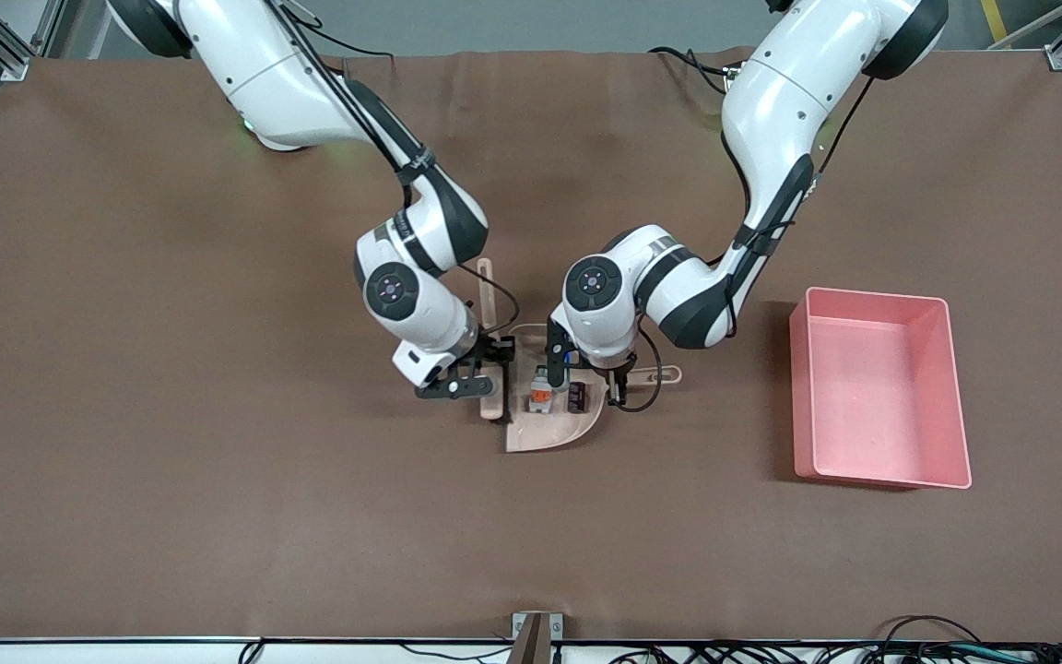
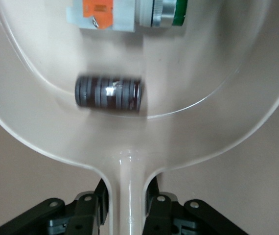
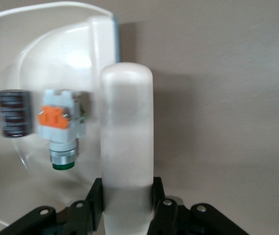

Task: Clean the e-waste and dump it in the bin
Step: 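Sweep the battery and electronic part into the dustpan with the brush, then carry the dustpan to the pink bin with the left gripper while the right gripper withdraws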

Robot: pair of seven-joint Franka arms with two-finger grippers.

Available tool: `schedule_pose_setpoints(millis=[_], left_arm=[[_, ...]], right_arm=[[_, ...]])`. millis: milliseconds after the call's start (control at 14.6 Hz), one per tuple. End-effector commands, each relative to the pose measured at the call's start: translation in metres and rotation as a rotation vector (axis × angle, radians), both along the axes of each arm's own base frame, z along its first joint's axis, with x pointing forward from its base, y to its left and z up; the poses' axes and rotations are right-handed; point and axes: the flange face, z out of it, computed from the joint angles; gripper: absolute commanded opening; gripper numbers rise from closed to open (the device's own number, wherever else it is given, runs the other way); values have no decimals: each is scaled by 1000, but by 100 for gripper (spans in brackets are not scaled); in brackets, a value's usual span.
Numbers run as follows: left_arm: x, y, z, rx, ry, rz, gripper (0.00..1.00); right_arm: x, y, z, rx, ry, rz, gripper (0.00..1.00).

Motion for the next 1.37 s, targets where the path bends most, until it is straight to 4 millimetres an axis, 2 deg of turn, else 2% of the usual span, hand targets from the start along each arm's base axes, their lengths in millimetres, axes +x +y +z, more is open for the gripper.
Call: schedule_pose_setpoints(millis=[0,137,274,343,412,686,892,960,1166,1303], left_arm=[[2,-3,6,-45,-20,8,11],[9,5,10,-49,-23,14,11],[9,4,13,-61,-18,11,11],[14,11,17,-73,-17,28,11],[18,14,27,-100,-17,38,11],[45,50,83,-206,-26,117,10],[58,87,133,-184,-55,177,10],[64,108,148,-163,-60,196,10],[81,173,173,-103,-54,229,10],[96,229,185,-84,-63,218,10]], right_arm=[[18,-48,39,-10,42,-25,1],[28,-84,55,-16,45,-48,1],[25,-121,68,-42,31,-46,1],[21,-137,75,-65,13,-35,1],[15,-150,80,-98,-1,-22,0],[-3,-229,78,-195,-67,-52,0],[-23,-298,63,-221,-94,-55,0],[-31,-319,54,-222,-110,-59,0],[-45,-380,37,-230,-124,-60,0],[-48,-421,31,-235,-122,-63,0]])
